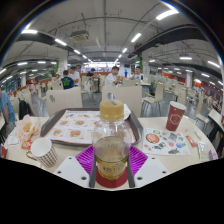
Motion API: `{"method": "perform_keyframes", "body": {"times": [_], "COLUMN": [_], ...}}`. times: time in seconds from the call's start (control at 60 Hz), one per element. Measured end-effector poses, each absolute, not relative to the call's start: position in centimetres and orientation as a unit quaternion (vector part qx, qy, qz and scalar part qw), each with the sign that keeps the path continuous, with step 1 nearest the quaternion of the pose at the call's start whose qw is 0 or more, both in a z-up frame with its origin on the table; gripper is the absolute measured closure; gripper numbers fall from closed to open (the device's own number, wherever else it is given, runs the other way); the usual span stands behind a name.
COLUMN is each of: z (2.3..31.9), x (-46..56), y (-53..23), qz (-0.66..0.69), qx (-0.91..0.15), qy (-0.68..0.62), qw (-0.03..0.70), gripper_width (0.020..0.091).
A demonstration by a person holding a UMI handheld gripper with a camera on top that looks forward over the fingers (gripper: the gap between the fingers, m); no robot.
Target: Pour water
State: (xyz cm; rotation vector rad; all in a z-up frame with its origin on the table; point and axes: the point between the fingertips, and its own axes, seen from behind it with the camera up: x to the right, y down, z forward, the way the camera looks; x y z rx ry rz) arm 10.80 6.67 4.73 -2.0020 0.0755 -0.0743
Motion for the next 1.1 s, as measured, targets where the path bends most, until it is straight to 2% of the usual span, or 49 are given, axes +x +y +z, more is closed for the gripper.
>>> {"method": "perform_keyframes", "body": {"times": [0.1,0.117,0.167,0.183,0.217,0.233,0.3,0.35,0.55,0.717,1.1], "z": [4.5,4.4,4.4,4.5,4.8,5.1,6.8,8.1,13.2,16.2,17.8], "x": [10.7,10.8,10.9,11.0,11.1,11.1,11.0,10.5,8.2,7.7,6.6], "y": [6.5,6.4,5.7,5.5,4.8,4.4,2.4,0.5,-8.5,-13.7,-17.2], "qz": [-0.015,-0.015,-0.016,-0.018,-0.024,-0.027,-0.031,-0.031,-0.028,-0.050,-0.046], "qx": [-0.849,-0.853,-0.860,-0.862,-0.866,-0.869,-0.872,-0.877,-0.894,-0.896,-0.897], "qy": [0.042,0.043,0.043,0.042,0.040,0.039,0.029,0.024,0.019,0.011,0.028], "qw": [0.526,0.520,0.507,0.504,0.497,0.493,0.487,0.479,0.446,0.440,0.438], "gripper_width": [0.0572,0.0531,0.0291,0.0235,0.0287,0.0289,0.0242,0.0258,0.0250,0.0254,0.0255]}}
